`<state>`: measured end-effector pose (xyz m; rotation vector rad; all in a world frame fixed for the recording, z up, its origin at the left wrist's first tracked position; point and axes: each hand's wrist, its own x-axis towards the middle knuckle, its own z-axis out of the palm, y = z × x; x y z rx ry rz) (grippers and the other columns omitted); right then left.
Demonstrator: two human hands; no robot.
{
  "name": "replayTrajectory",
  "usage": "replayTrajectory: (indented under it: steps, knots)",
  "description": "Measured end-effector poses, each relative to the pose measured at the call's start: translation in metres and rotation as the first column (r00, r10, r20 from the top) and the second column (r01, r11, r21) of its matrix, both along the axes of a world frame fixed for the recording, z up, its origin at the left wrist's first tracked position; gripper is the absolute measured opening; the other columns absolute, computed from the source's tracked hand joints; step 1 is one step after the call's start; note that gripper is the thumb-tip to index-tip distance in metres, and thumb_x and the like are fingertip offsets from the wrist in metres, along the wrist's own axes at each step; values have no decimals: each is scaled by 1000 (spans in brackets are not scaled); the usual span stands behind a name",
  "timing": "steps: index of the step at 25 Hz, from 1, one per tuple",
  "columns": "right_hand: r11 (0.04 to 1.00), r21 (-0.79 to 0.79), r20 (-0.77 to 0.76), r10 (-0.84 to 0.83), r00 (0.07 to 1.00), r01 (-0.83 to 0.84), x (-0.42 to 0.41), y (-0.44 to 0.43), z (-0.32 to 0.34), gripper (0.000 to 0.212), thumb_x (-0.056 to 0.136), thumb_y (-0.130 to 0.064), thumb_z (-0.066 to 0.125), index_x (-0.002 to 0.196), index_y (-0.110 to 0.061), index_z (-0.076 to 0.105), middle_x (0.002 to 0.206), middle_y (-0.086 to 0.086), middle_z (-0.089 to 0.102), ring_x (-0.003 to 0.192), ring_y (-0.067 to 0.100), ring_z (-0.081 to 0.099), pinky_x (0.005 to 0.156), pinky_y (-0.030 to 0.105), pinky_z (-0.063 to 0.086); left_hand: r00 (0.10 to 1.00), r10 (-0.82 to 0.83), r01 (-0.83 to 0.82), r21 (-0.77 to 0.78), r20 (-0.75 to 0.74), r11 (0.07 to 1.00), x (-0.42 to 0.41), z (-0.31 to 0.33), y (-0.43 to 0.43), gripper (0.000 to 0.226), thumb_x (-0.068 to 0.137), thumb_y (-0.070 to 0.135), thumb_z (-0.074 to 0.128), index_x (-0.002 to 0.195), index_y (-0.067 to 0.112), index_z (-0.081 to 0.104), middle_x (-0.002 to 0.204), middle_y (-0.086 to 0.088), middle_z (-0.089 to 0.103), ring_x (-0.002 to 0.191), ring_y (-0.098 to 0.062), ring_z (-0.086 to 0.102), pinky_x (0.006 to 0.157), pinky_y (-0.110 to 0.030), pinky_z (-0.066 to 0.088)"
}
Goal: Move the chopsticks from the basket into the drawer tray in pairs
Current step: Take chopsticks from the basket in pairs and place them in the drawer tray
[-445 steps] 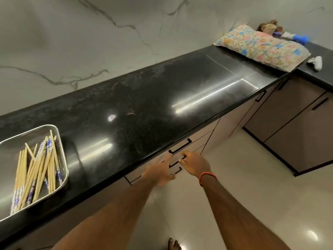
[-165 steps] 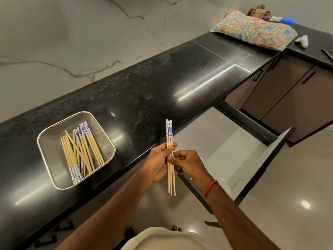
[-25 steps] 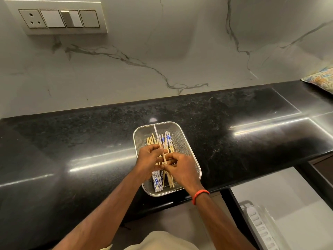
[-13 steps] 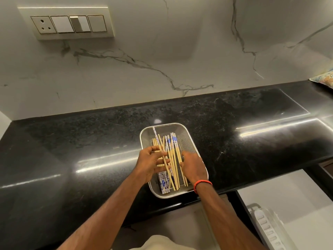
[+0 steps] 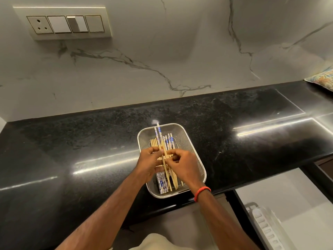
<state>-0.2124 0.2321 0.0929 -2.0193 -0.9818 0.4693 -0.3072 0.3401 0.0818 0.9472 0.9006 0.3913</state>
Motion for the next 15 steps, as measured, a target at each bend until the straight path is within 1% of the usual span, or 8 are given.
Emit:
replayTrajectory:
  steps: [3,5,7,9,11,12,14,15]
  knots:
    - [1000,-15,-30,27,999,-28,-8,-3,-1,25,88,-20,73,113,-21,72,77,-10,71,70,1,70,68,16,59,1000,1,-1,8,-8,1000,2,-1,-3,11,103,5,53,103,4,64,86,-10,78,71,-24,76,54,-36,60]
    - [998,-31,-57,47,997,-49,-5,-4,-3,22,87,-21,74,109,-21,74,77,-11,72,71,-1,69,69,15,59,1000,-11,11,7,-3,1000,0,-1,-4,12,103,5,53,105,4,65,89,-9,78,71,-23,76,52,-35,60]
    - [994,-42,-86,95,992,-99,2,-6,-2,20,85,-27,76,104,-23,75,76,-10,73,69,-2,70,68,14,58,1000,-22,22,4,8,1000,-3,0,-3,11,99,3,58,107,4,66,92,-12,79,78,-27,76,60,-43,64]
    - [997,-31,-94,73,993,-76,10,-6,-2,14,85,-38,74,94,-26,75,74,-10,73,68,2,71,64,13,56,999,-25,25,-9,27,1000,-5,2,-2,14,95,2,64,109,1,66,93,-15,79,82,-30,77,67,-49,65]
    - [997,-57,-28,-47,999,45,19,-4,-7,16,89,-41,69,89,-26,73,77,-8,71,70,6,68,65,19,57,999,-17,18,-27,34,999,-6,4,-1,17,94,2,66,111,1,66,96,-16,79,85,-31,77,65,-49,65]
    - [989,-117,41,-83,996,87,23,-3,-11,16,92,-38,67,94,-23,73,82,-7,72,73,7,67,69,23,58,999,-9,10,-33,36,999,-7,4,0,17,95,2,66,112,1,66,97,-16,79,85,-31,78,64,-49,65]
    - [956,-279,171,-39,985,87,27,-1,-21,19,93,-29,66,109,-20,69,97,0,72,85,13,68,78,30,58,999,3,-2,-39,40,999,-8,4,1,17,96,3,65,112,2,66,99,-15,80,85,-30,78,63,-48,65]
    - [941,-331,185,-3,983,66,26,-1,-26,24,93,-25,67,116,-19,67,100,2,72,90,16,68,82,33,57,999,4,-3,-37,38,999,-9,5,1,17,95,3,66,112,2,66,99,-15,79,85,-30,78,63,-47,64]
